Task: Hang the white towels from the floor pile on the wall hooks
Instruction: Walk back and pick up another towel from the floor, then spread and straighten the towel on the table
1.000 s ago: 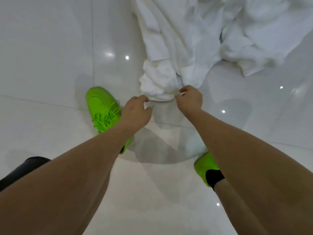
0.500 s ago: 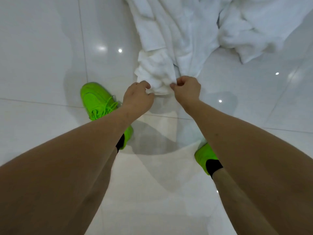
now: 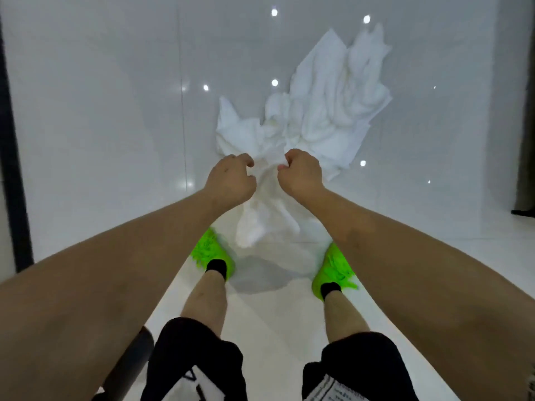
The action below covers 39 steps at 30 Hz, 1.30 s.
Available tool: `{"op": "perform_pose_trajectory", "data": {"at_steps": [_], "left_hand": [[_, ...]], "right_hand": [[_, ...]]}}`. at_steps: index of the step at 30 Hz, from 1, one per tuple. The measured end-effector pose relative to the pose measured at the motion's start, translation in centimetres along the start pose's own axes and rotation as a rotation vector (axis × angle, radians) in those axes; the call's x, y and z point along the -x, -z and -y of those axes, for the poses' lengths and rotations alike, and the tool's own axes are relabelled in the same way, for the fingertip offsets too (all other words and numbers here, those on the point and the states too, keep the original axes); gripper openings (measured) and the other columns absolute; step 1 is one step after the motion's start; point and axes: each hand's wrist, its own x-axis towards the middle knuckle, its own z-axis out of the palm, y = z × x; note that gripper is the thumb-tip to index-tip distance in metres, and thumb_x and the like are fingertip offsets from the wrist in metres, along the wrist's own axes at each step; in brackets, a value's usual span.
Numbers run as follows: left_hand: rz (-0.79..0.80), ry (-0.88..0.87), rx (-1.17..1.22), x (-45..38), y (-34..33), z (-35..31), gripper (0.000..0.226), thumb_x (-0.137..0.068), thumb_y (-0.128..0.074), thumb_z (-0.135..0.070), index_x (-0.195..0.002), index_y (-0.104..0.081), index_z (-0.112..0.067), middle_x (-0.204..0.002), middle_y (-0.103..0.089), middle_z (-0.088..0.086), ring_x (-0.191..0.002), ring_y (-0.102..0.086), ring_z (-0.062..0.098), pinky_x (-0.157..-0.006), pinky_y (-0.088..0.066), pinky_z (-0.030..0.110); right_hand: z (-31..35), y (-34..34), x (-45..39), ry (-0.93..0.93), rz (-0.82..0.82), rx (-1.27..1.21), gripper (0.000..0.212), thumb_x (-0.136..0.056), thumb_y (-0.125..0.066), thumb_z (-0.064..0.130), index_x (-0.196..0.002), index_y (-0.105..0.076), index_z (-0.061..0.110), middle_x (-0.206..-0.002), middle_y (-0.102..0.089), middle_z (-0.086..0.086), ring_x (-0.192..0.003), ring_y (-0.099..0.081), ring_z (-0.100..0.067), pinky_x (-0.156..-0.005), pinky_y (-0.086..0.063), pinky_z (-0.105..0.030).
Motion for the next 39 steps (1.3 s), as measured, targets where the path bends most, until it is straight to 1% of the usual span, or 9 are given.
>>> {"op": "perform_pose_trajectory", "data": {"at_steps": [5, 9, 12, 14, 16, 18, 24, 32, 39], "left_hand": [[-0.084, -0.255, -0.144, 5.0, 12.1, -13.2, 0.055, -0.085, -0.058, -0.018, -0.138, -0.046, -0.019, -0.131, -0.054, 0.009, -0.119, -0.051, 0.028, -0.087, -0.038, 0.030], [-0.106, -0.474, -0.261, 10.1, 20.4, -24.9, 0.077, -0.082, -0.060, -0.009, -0.150, -0.028, -0.027, -0.152, -0.036, 0.000, -0.136, -0.037, 0.022, -0.102, -0.036, 0.032], [-0.105, -0.622, -0.303, 14.6, 23.4, -33.3, 0.070, -0.080, -0.061, -0.008, -0.143, -0.040, -0.031, -0.145, -0.045, -0.008, -0.130, -0.043, 0.017, -0.101, -0.040, 0.031], [-0.113, -0.676, -0.315, 17.4, 24.1, -38.6, 0.045, -0.078, -0.062, -0.015, -0.120, -0.058, -0.031, -0.118, -0.062, -0.009, -0.109, -0.057, 0.018, -0.083, -0.048, 0.030], [-0.175, -0.664, -0.362, 19.7, 24.3, -43.5, 0.023, -0.078, -0.067, -0.030, -0.101, -0.061, -0.029, -0.098, -0.063, -0.008, -0.096, -0.059, 0.019, -0.069, -0.044, 0.029], [-0.264, -0.643, -0.448, 21.6, 24.4, -48.3, 0.023, -0.080, -0.066, -0.047, -0.092, -0.062, -0.028, -0.091, -0.062, -0.006, -0.087, -0.056, 0.017, -0.064, -0.039, 0.029], [-0.465, -0.800, -0.455, 26.8, 23.1, -60.9, 0.021, -0.085, -0.058, -0.051, -0.080, -0.059, -0.031, -0.075, -0.057, -0.008, -0.078, -0.053, 0.016, -0.057, -0.037, 0.029], [-0.574, -0.925, -0.456, 28.2, 21.3, -74.3, 0.027, -0.089, -0.054, -0.049, -0.075, -0.053, -0.026, -0.070, -0.047, -0.008, -0.077, -0.049, 0.025, -0.060, -0.033, 0.032], [-0.574, -1.005, -0.442, 23.6, 18.7, -86.9, 0.026, -0.090, -0.053, -0.048, -0.081, -0.057, -0.024, -0.070, -0.046, -0.008, -0.076, -0.048, 0.023, -0.060, -0.035, 0.031]], "right_hand": [[6.7, 15.3, 5.4, 0.124, -0.128, -0.050, 0.018, -0.091, -0.047, 0.010, -0.106, -0.057, 0.009, -0.082, -0.052, 0.004, -0.081, -0.053, -0.021, -0.070, -0.042, -0.030], [9.5, 27.7, 10.2, 0.213, -0.200, -0.045, 0.015, -0.091, -0.045, 0.010, -0.096, -0.058, 0.015, -0.073, -0.049, 0.009, -0.075, -0.053, -0.020, -0.061, -0.041, -0.028], [9.4, 36.2, 14.0, 0.282, -0.255, -0.122, 0.014, -0.091, -0.047, 0.015, -0.090, -0.057, 0.023, -0.075, -0.053, 0.011, -0.072, -0.054, -0.015, -0.058, -0.040, -0.024], [8.7, 41.9, 17.0, 0.326, -0.257, -0.167, 0.009, -0.086, -0.053, 0.028, -0.082, -0.060, 0.026, -0.073, -0.056, 0.013, -0.069, -0.056, -0.011, -0.054, -0.038, -0.021], [7.5, 47.3, 20.1, 0.379, -0.267, -0.146, 0.040, -0.066, -0.053, 0.058, -0.077, -0.065, 0.021, -0.069, -0.059, 0.010, -0.064, -0.057, -0.011, -0.052, -0.039, -0.021], [5.3, 52.3, 22.3, 0.420, -0.321, -0.102, 0.057, -0.050, -0.046, 0.067, -0.076, -0.066, 0.022, -0.071, -0.062, 0.008, -0.066, -0.059, -0.011, -0.053, -0.042, -0.023], [-3.1, 64.4, 27.9, 0.412, -0.429, 0.028, 0.035, -0.061, -0.079, 0.054, -0.073, -0.058, 0.029, -0.074, -0.056, 0.011, -0.068, -0.056, -0.008, -0.054, -0.037, -0.025], [-14.9, 75.9, 30.8, 0.202, -0.657, 0.017, 0.031, -0.070, -0.079, 0.043, -0.064, -0.063, 0.016, -0.063, -0.063, 0.001, -0.062, -0.061, -0.017, -0.051, -0.042, -0.031], [-23.2, 86.2, 27.7, 0.029, -0.789, 0.018, 0.028, -0.076, -0.076, 0.047, -0.082, -0.074, 0.019, -0.079, -0.070, 0.000, -0.074, -0.065, -0.017, -0.072, -0.058, -0.041]]}}
